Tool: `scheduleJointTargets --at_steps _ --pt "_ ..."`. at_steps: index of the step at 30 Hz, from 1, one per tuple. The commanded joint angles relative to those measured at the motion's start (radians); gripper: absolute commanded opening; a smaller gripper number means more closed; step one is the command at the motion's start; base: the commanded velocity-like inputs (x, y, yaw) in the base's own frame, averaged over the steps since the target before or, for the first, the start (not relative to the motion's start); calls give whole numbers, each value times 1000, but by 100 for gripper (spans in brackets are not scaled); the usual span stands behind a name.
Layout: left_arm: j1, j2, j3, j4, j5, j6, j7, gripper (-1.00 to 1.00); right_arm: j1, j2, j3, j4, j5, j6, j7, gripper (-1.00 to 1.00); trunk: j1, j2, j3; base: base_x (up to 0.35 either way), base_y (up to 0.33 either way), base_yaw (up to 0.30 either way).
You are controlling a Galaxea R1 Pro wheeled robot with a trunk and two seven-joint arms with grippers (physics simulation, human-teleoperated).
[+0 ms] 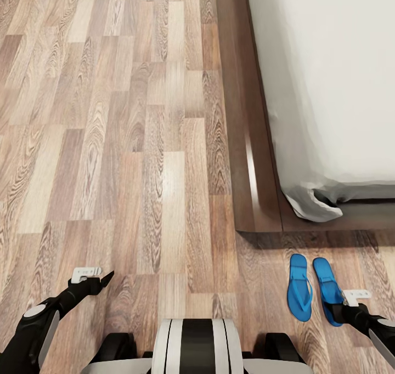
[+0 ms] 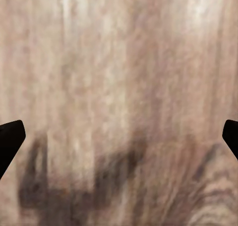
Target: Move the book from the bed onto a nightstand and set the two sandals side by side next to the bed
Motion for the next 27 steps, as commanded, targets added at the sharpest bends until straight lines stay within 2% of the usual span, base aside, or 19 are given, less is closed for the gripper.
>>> scheduleJointTargets --at_steps 1,27 --pt "-1 -1 2 -1 -8 4 -7 100 0 -1 9 1 -4 30 -1 100 0 0 0 0 0 0" --pt "-1 -1 2 -1 -8 4 -7 100 0 -1 9 -6 -5 30 0 100 0 0 0 0 0 0"
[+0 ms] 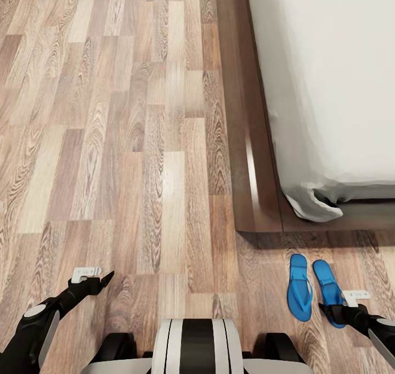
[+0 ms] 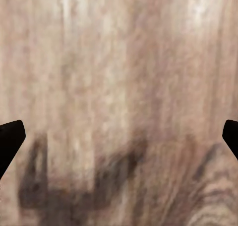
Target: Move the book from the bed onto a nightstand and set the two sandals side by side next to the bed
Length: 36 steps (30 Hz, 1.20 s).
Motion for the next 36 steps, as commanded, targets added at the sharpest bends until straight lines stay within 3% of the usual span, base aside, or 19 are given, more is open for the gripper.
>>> scheduleJointTargets --at_steps 1,18,27,36 --pt "0 -1 3 -2 -8 5 -7 100 0 -1 5 -1 -9 5 0 100 0 0 0 0 0 0" --pt "0 -5 2 -2 -8 6 -8 100 -1 -1 5 -1 -9 5 0 100 0 0 0 0 0 0" --pt "0 -5 -30 -2 -8 7 -7 100 -1 -1 5 -16 -9 5 0 100 -4 2 34 0 0 0" --pt "0 -5 -34 -2 -8 8 -7 100 -1 -1 4 -19 -8 5 3 100 -8 4 69 0 0 0"
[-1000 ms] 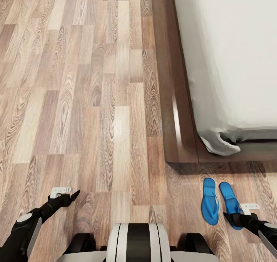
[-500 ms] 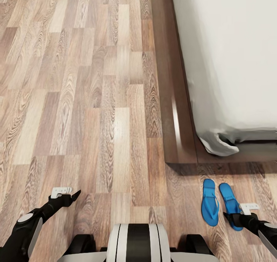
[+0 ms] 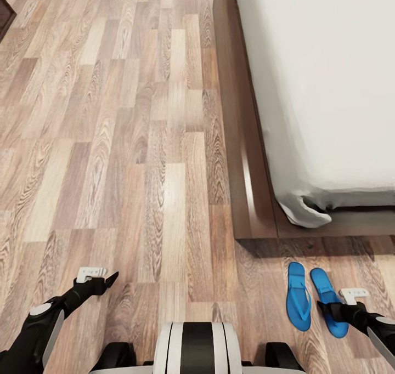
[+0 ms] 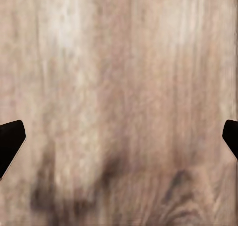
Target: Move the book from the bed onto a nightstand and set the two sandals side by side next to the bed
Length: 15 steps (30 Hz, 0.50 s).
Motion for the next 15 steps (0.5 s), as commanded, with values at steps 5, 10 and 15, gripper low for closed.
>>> scheduleJointTargets --at_steps 5,10,15 --pt "0 -2 3 -2 -8 5 -8 100 0 -3 3 -49 -11 4 3 100 -2 1 19 0 0 0" --pt "0 -2 3 -2 -8 6 -9 100 1 -3 3 -100 -13 4 4 100 -5 2 38 0 0 0" --pt "0 -5 3 -2 -7 6 -10 100 2 -3 2 -113 -14 4 5 100 -7 3 58 0 0 0"
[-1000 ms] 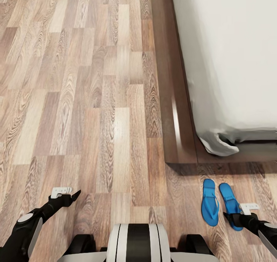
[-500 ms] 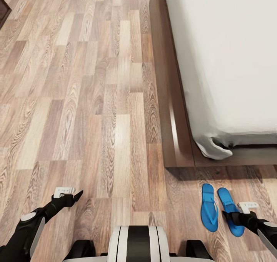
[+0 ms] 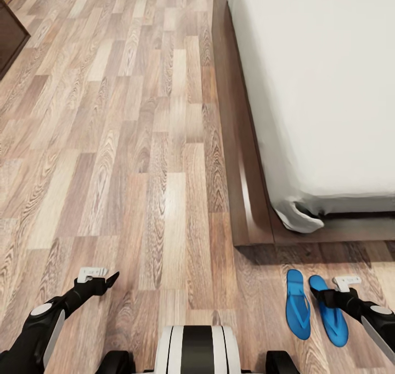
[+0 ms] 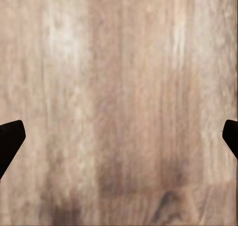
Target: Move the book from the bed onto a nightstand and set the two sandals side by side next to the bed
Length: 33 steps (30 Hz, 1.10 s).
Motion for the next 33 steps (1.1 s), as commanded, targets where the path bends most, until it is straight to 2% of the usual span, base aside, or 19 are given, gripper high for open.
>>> scheduleJointTargets --at_steps 1,11,22,23,24,27,30,33 --pt "0 -2 3 -2 -7 5 -8 100 0 -1 3 -3 -10 5 0 100 -1 0 3 0 0 0" --pt "32 -3 5 35 -8 3 -29 100 3 -4 2 1 -14 5 2 100 -5 2 42 0 0 0" --pt "35 2 8 89 -7 0 -41 100 4 -10 2 9 -16 5 15 100 -10 5 85 0 0 0" --pt "35 4 9 98 -7 -1 -54 100 4 -10 2 10 -16 5 34 100 -10 5 88 0 0 0" --pt "35 11 11 118 -7 -1 -92 100 4 -11 2 12 -18 5 98 100 -11 5 92 0 0 0" --pt "35 40 12 155 -6 -2 -132 100 5 -12 1 51 -19 6 214 100 -12 6 104 0 0 0" --pt "35 50 12 167 -5 -3 -145 100 5 -13 1 95 -23 6 276 100 -14 7 116 0 0 0" --pt "35 56 12 175 -3 -3 -207 100 5 -14 1 136 -40 6 367 100 -15 7 127 0 0 0"
